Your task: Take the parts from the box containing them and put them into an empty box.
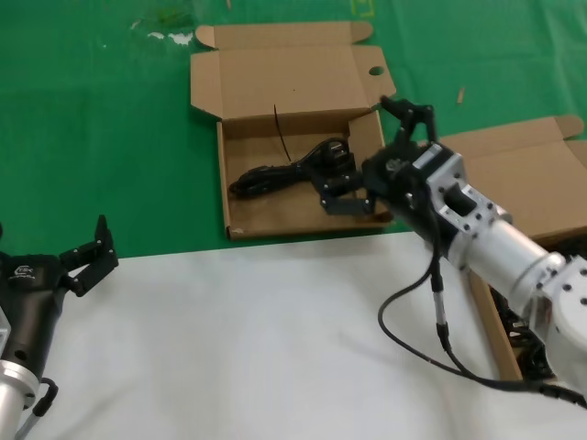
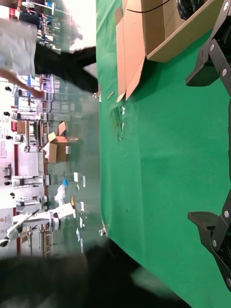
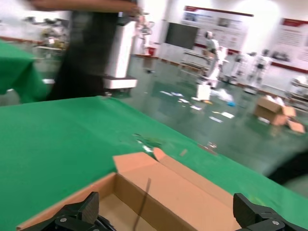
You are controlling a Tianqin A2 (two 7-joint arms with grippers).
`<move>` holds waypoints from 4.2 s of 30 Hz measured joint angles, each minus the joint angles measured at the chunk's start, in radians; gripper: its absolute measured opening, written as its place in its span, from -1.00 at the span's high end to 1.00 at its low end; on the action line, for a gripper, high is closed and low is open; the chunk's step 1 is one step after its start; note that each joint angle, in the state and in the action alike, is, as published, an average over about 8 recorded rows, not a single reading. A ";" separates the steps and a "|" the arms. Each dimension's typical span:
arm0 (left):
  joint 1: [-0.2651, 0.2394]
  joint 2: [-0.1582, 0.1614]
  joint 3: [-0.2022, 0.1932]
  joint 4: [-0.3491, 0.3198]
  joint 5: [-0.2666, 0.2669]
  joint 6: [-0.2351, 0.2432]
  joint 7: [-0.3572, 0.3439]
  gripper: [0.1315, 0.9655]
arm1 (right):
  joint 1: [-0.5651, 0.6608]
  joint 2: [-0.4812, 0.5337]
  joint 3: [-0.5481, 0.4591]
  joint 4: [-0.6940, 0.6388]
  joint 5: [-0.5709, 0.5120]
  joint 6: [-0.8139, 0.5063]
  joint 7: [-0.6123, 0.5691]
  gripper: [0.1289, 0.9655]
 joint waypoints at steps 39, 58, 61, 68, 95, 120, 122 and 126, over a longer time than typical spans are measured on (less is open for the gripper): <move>0.000 0.000 0.000 0.000 0.000 0.000 0.000 -1.00 | -0.370 -0.025 0.188 0.197 0.179 0.345 0.070 -1.00; 0.000 0.000 0.000 0.000 0.000 0.000 0.000 -1.00 | -0.370 -0.025 0.188 0.197 0.179 0.345 0.070 -1.00; 0.000 0.000 0.000 0.000 0.000 0.000 0.000 -1.00 | -0.370 -0.025 0.188 0.197 0.179 0.345 0.070 -1.00; 0.000 0.000 0.000 0.000 0.000 0.000 0.000 -1.00 | -0.370 -0.025 0.188 0.197 0.179 0.345 0.070 -1.00; 0.000 0.000 0.000 0.000 0.000 0.000 0.000 -1.00 | -0.370 -0.025 0.188 0.197 0.179 0.345 0.070 -1.00; 0.000 0.000 0.000 0.000 0.000 0.000 0.000 -1.00 | -0.370 -0.025 0.188 0.197 0.179 0.345 0.070 -1.00; 0.000 0.000 0.000 0.000 0.000 0.000 0.000 -1.00 | -0.370 -0.025 0.188 0.197 0.179 0.345 0.070 -1.00; 0.000 0.000 0.000 0.000 0.000 0.000 0.000 -1.00 | -0.370 -0.025 0.188 0.197 0.179 0.345 0.070 -1.00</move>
